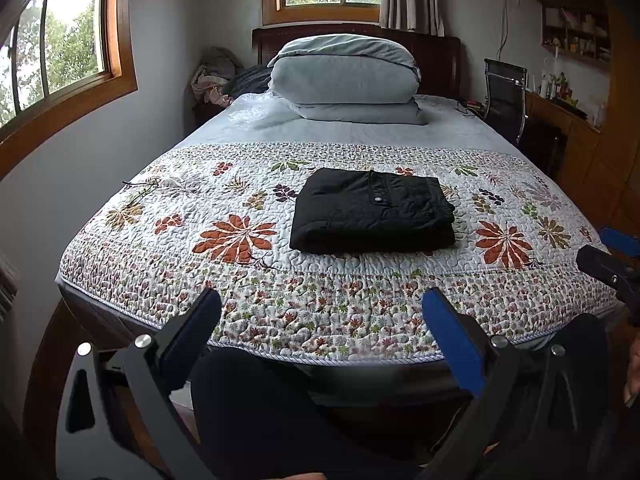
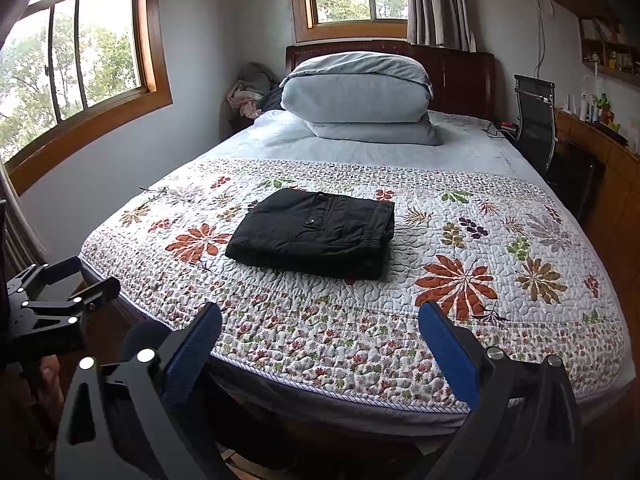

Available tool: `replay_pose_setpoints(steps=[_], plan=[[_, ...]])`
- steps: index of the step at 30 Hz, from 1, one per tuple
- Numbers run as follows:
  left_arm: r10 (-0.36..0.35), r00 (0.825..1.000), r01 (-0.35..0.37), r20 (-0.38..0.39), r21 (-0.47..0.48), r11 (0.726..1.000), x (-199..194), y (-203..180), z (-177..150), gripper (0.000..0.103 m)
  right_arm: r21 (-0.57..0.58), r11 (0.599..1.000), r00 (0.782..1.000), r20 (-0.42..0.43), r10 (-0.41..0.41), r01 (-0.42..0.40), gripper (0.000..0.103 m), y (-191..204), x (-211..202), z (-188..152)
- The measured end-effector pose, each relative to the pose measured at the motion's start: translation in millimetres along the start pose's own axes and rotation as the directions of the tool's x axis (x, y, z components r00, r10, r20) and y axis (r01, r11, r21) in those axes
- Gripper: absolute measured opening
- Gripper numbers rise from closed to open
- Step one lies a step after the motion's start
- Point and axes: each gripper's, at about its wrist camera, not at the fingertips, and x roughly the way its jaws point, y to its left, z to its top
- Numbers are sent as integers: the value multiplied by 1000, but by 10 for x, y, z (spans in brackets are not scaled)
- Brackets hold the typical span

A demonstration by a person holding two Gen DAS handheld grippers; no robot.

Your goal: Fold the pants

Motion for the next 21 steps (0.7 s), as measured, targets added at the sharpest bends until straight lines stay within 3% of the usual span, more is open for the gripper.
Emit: replay_pose_setpoints(steps=[21], plan=[[-3, 1000, 3, 5, -1, 1000, -26, -26, 7, 100, -7, 1000, 1000, 2, 3, -3, 99, -27, -8, 14]])
